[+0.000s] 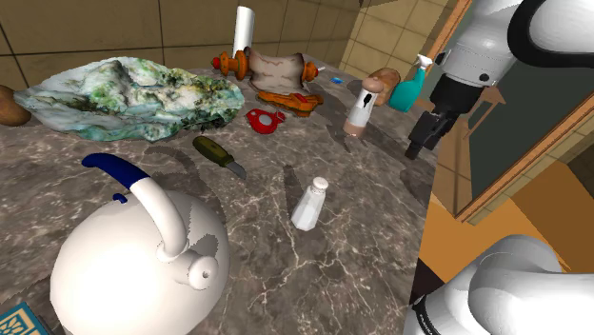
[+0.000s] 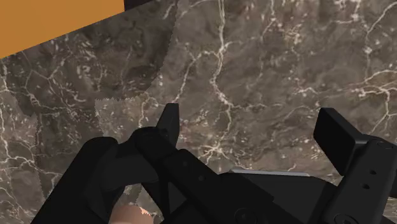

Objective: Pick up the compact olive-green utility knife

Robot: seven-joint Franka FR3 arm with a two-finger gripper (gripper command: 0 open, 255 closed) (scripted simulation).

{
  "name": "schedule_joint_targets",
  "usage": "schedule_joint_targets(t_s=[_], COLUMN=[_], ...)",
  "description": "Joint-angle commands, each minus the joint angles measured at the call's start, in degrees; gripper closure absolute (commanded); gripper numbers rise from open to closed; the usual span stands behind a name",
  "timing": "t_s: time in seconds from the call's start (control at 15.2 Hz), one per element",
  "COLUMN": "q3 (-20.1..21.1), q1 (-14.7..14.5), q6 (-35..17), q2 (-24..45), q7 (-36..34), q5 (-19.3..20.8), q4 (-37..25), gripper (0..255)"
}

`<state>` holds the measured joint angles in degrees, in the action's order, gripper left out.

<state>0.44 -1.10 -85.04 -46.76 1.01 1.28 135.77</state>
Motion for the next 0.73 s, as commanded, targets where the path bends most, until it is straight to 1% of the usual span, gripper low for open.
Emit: schedule_joint_targets(t_s=[0.0, 0.33, 0.66], q3=[0.0, 4.2, 8.2], q1=[0.0, -1.9, -3.5], q6=[0.0, -6.4, -12.5], q2=[0.0, 6.0, 13.1], q7=[0.0, -4.3, -8.4], q5=[0.0, -3.9, -6.8], q4=[0.0, -0.8, -3.2], gripper=[0, 0, 0])
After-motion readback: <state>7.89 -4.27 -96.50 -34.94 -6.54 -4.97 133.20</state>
